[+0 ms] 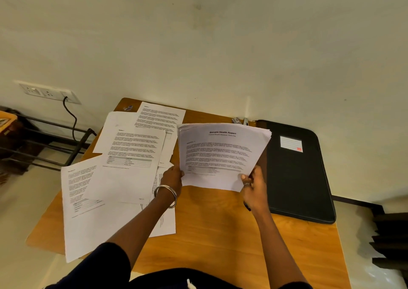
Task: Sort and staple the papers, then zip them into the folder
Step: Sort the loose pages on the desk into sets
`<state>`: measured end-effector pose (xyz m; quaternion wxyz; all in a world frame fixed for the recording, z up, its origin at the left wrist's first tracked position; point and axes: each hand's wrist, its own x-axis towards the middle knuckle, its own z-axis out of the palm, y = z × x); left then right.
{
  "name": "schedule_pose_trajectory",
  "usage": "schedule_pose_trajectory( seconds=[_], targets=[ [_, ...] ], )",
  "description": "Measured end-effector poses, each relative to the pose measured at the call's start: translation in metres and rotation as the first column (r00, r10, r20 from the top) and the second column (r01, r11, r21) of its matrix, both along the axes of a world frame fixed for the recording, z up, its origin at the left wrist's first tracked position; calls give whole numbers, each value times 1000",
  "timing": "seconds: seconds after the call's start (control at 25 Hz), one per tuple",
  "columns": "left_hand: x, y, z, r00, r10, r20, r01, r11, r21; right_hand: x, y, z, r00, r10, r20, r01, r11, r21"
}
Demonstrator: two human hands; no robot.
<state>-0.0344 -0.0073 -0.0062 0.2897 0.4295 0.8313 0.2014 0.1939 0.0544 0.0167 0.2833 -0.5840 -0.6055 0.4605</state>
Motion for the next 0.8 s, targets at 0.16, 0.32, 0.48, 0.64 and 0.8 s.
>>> schedule_pose_trajectory(
  seconds=[0.16, 0.32, 0.48, 0.64, 0.8],
  targets=[
    [-2, -5, -1, 999, -49, -11, 49, 998, 32, -6, -1, 7, 997, -54, -47, 57, 996, 63],
    [-1, -8, -1, 997, -74, -37, 75, 997, 20, -10, -6, 7, 996, -86, 32, 82, 992, 101],
    [3, -12, -2, 996, -74, -49, 74, 997, 6, -6, -10, 6, 994, -62, 85, 53, 992, 111],
    [4, -12, -2, 994, -74, -77, 75, 997, 0, -6, -11, 5, 993, -56, 108, 43, 992, 117],
    [2, -13, 0, 994, -82, -68, 81, 996, -24, 3, -4, -1, 997, -75, 8, 74, 992, 103]
  ],
)
